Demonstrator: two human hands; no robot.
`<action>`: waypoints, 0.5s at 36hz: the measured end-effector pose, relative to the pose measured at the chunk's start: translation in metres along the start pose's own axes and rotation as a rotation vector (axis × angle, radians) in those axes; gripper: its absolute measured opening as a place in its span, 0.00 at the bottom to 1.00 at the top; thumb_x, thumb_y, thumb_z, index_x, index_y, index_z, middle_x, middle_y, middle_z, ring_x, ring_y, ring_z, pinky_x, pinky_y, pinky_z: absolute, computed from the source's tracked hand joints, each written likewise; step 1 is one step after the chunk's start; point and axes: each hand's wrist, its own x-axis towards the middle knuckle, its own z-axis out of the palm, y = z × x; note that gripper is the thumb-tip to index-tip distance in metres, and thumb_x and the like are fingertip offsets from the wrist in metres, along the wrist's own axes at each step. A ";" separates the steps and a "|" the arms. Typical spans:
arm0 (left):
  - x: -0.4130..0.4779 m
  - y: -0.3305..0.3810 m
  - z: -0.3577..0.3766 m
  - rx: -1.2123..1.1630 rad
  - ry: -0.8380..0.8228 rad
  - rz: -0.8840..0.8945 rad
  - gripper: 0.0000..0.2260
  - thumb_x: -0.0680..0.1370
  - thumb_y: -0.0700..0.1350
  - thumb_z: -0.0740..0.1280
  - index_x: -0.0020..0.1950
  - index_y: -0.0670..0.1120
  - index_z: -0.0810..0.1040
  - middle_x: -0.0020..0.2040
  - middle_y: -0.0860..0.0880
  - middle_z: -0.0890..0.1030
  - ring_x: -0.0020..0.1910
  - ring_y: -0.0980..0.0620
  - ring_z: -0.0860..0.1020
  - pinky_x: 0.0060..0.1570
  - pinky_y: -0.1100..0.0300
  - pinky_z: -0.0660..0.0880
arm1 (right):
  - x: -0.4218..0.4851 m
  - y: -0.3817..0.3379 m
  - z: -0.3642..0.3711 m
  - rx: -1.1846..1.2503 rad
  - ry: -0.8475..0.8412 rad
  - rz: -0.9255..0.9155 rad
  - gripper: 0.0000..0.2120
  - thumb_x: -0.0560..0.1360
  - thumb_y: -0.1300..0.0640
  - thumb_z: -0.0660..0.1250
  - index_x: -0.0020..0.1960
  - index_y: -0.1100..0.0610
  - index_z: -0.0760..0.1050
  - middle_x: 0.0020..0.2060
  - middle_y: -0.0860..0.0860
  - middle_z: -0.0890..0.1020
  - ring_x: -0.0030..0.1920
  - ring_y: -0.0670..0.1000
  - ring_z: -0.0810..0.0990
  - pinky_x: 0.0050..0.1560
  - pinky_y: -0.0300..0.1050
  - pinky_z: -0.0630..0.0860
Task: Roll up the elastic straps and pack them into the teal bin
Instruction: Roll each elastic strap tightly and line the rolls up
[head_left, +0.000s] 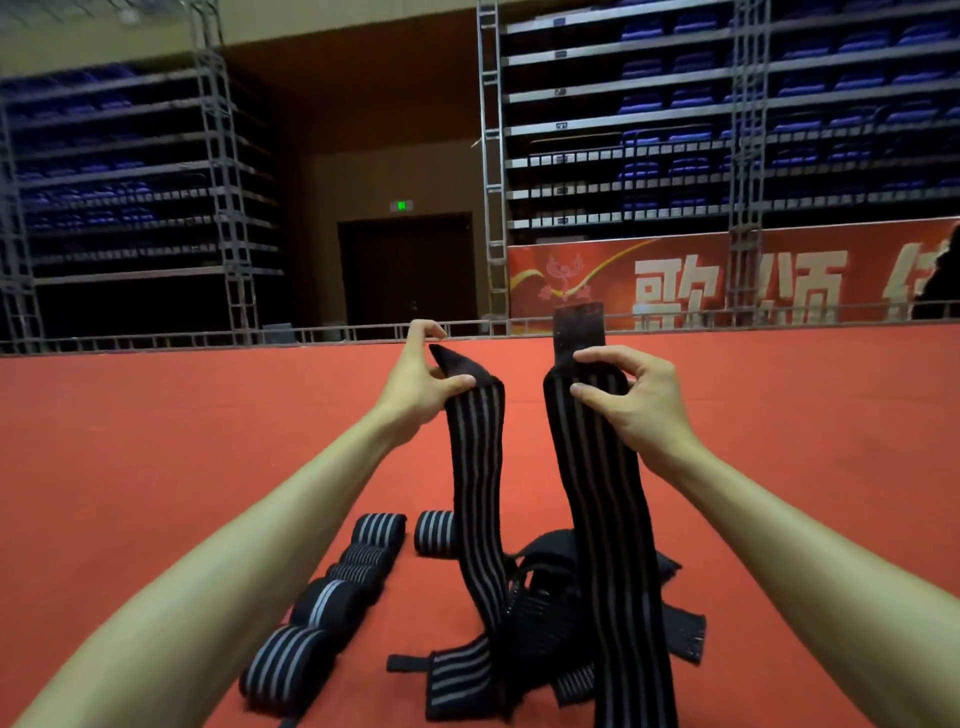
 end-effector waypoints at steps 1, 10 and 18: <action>0.002 0.004 -0.001 0.027 -0.017 0.012 0.23 0.76 0.36 0.72 0.48 0.64 0.67 0.48 0.29 0.80 0.42 0.37 0.82 0.50 0.34 0.78 | 0.004 -0.005 -0.001 -0.003 0.000 -0.013 0.16 0.69 0.66 0.77 0.50 0.49 0.82 0.47 0.39 0.83 0.52 0.35 0.80 0.58 0.31 0.73; -0.004 0.027 0.008 0.172 -0.177 0.199 0.15 0.78 0.35 0.69 0.50 0.53 0.68 0.48 0.43 0.81 0.46 0.47 0.83 0.46 0.52 0.83 | 0.005 -0.026 -0.006 -0.008 -0.015 -0.041 0.16 0.69 0.67 0.76 0.51 0.50 0.82 0.48 0.39 0.83 0.52 0.35 0.80 0.60 0.35 0.75; -0.006 0.025 0.012 0.101 -0.253 0.114 0.10 0.74 0.33 0.73 0.51 0.44 0.81 0.48 0.49 0.81 0.48 0.53 0.80 0.45 0.61 0.79 | 0.002 -0.030 -0.009 -0.003 -0.013 -0.025 0.16 0.69 0.67 0.76 0.52 0.51 0.82 0.48 0.40 0.83 0.52 0.37 0.81 0.62 0.44 0.77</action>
